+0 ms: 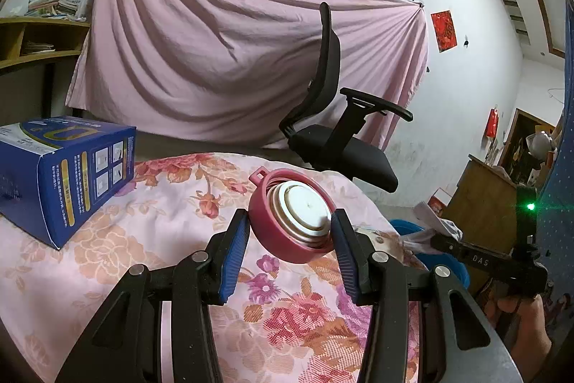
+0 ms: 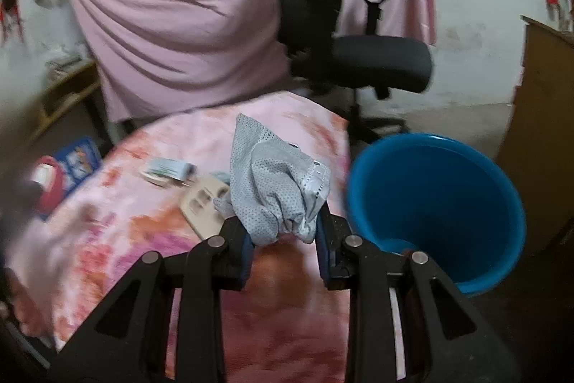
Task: Collect trash
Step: 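Carry the tape roll and sock over the blue basin and release both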
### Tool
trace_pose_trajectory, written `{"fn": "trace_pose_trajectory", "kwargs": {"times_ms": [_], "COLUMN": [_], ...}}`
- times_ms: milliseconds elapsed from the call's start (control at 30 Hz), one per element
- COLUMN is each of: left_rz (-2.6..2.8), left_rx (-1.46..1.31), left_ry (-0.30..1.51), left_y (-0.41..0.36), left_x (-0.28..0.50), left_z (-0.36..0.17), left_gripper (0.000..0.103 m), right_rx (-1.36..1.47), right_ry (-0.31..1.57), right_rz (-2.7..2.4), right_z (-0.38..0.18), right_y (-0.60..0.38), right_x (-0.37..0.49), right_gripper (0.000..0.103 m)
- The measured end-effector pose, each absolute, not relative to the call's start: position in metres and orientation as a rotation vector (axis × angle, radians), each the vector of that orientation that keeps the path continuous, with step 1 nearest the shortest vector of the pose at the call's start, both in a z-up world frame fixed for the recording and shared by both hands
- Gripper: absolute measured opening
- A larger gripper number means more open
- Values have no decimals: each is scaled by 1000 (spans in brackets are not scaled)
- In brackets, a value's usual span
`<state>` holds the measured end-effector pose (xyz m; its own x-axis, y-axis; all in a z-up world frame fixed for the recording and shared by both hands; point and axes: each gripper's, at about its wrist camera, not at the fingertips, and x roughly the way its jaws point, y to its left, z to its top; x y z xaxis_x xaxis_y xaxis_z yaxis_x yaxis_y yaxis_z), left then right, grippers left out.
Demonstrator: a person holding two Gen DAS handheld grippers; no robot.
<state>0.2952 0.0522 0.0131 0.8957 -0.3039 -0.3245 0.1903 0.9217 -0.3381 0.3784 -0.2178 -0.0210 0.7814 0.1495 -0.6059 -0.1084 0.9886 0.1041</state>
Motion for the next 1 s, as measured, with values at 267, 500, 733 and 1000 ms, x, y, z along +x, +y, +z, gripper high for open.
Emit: {"fn": "trace_pose_trajectory", "kwargs": {"times_ms": [267,500,733,1000], "left_rz": [-266,-299,-369,-448], "left_rx": [-289,-274,-284,-244], "left_ry": [386,379,425,594], "left_y": [47,24,-17,-72], "left_x": [297,301,319,358], "left_z": [14,21,23,12], "left_gripper": [41,41,41,41], "right_rx": [15,132,209,297], "right_ry": [661,554,560,637], "right_rz": [60,226,280,274], "right_z": [-23,-8,-9,-25], "right_y": [-245,-248,-255,-277], "right_x": [374,361,359,368], "right_gripper": [49,49,49,49]}}
